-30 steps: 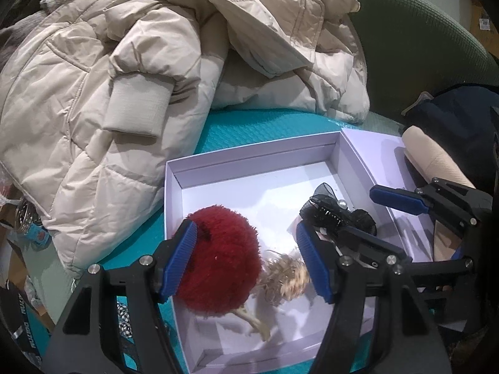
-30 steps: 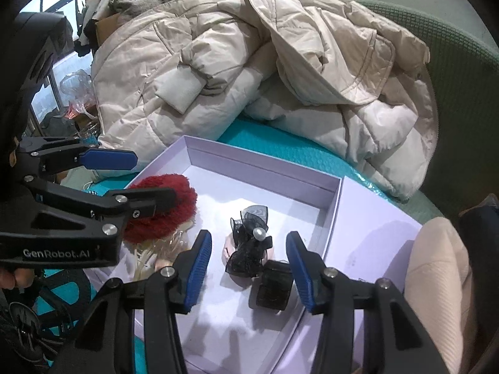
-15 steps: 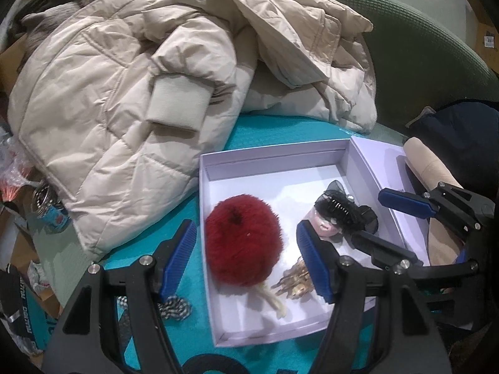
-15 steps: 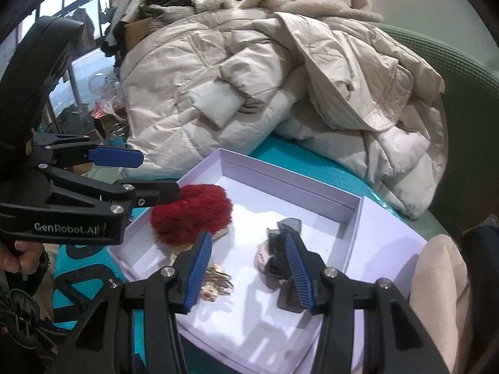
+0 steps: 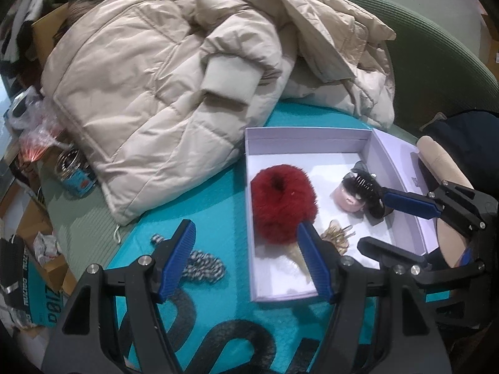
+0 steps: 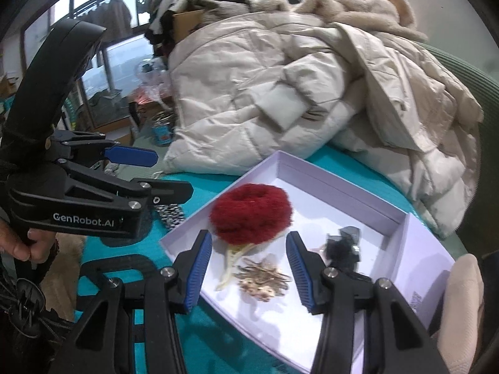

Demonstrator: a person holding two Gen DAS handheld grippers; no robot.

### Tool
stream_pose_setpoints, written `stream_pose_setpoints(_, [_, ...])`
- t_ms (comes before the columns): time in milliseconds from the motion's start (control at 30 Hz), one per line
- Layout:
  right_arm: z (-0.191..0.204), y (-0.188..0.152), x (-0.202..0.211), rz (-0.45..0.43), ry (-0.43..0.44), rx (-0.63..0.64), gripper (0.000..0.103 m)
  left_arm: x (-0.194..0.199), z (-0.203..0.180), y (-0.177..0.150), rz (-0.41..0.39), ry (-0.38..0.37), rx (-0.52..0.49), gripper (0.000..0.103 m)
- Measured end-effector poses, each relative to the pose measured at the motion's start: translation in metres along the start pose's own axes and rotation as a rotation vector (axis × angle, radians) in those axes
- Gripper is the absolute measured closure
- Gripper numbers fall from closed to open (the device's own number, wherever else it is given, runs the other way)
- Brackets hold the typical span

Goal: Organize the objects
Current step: 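Withdraw both tools from the box toward the gingham scrunchie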

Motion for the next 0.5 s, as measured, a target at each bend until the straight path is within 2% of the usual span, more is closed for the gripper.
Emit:
stream_pose_setpoints(367, [0.039, -0.008, -0.007, 0.035, 0.161, 0.074, 0.053, 0.011, 0.032, -0.032, 0.021, 0.036, 0.05, 0.037])
stream_pose_setpoints(500, [0.054, -0.013, -0.008, 0.049, 0.191, 0.118, 0.053, 0.012, 0.042, -0.043, 0.032, 0.047, 0.065, 0.037])
Point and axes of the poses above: each gripper's, at about its wrist camera, not at the fingertips, and x roughly against the way its jaws point, z to its left, y to its top, the point moved 1 cm from there along -x, roughly the way its jaws point, and after that the axes turned 4 degrees about -x, right-handed, at the moved point
